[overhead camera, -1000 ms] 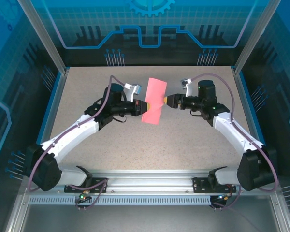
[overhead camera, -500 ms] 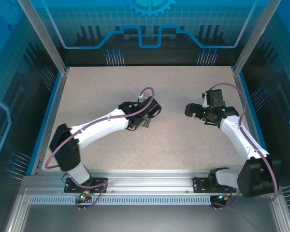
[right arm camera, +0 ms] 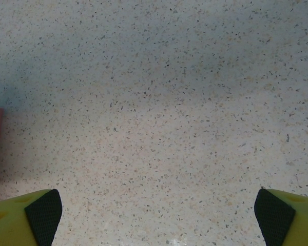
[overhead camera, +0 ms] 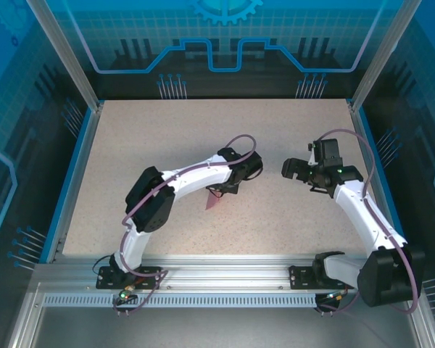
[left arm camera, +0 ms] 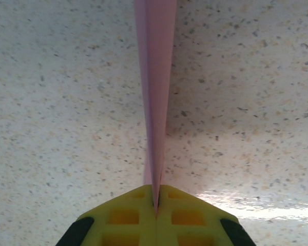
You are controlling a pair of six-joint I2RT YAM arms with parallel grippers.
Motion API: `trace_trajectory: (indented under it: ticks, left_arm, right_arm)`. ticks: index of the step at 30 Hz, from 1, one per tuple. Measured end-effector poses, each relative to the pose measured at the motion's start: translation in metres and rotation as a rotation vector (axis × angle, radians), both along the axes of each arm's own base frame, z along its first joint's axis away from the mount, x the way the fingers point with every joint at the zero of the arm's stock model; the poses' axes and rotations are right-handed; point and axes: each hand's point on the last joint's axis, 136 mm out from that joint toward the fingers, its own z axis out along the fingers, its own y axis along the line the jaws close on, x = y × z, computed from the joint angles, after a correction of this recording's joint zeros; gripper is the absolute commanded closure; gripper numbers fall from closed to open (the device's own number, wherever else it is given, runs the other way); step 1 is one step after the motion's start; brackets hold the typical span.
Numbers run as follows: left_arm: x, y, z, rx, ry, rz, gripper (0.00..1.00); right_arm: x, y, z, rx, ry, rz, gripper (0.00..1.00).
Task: Fold a paper plane with a square sheet of paper (fold left side to right side)
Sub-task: Turn over the paper at the center of the table.
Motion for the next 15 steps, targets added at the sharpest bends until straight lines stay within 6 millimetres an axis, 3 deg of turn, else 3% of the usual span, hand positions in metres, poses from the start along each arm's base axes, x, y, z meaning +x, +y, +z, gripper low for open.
trace_trajectory:
  ticks: [6, 15]
  left_arm:
    - [0.002, -0.02, -0.014, -0.059, 0.059, 0.002, 0.96]
    - [0.005, -0.034, -0.03, -0.196, 0.171, 0.012, 0.65]
  right_arm:
    - [-0.008, 0.003, -0.014, 0.019, 0.034, 0.012, 0.0]
    - [-0.011, 0.013, -0.016, 0.068, 0.045, 0.042, 0.0]
